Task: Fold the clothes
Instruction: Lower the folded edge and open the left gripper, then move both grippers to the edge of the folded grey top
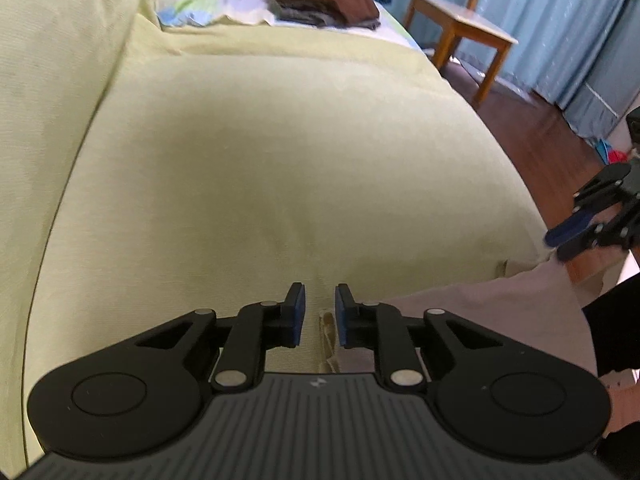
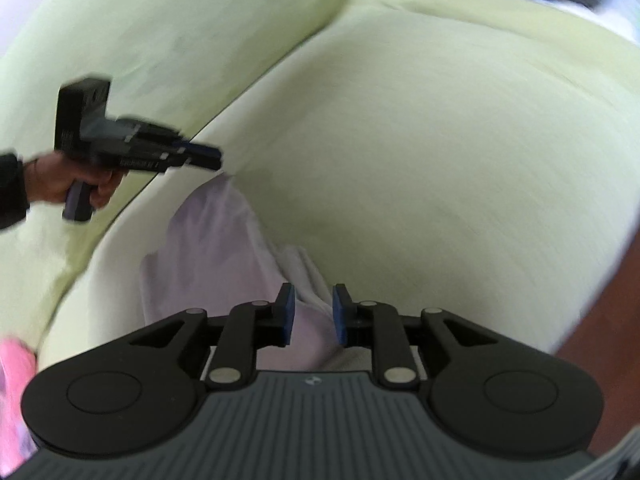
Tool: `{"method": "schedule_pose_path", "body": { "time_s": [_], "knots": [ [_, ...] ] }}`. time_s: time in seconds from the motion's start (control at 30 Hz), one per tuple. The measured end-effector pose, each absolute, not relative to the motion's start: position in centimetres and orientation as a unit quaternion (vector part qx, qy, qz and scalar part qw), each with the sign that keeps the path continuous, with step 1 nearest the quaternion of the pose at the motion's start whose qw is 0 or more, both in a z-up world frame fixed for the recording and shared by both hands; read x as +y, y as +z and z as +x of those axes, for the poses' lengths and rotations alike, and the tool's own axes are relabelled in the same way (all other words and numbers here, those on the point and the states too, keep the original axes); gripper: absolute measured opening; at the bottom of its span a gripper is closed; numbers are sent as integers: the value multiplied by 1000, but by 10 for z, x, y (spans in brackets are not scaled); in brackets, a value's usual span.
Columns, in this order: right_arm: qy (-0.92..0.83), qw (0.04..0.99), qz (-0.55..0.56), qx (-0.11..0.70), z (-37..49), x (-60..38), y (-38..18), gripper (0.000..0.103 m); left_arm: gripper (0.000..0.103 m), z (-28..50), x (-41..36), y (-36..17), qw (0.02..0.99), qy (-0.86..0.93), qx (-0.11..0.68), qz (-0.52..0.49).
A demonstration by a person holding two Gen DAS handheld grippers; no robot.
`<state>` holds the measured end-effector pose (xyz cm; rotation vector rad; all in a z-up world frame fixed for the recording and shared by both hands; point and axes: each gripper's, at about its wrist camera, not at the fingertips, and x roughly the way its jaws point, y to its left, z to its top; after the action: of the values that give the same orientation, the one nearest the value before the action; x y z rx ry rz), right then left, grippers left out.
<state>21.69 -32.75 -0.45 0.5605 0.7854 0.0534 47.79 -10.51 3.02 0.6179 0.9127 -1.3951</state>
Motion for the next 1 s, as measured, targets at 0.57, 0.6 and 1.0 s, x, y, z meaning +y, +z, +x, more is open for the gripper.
{"method": "schedule_pose_path", "body": {
  "time_s": [0.57,0.6,1.0],
  "knots": [
    [6,879,240,412,228,-324,8,30,24,436,-3,40,713,-515,438,186],
    [3,876,253,411,226,-325,10,30,25,432,1,43,714,-515,436,186],
    [-74,805,449,381,163,-311,-19,32,41,387,-105,68,530,-676,381,342]
  ]
}}
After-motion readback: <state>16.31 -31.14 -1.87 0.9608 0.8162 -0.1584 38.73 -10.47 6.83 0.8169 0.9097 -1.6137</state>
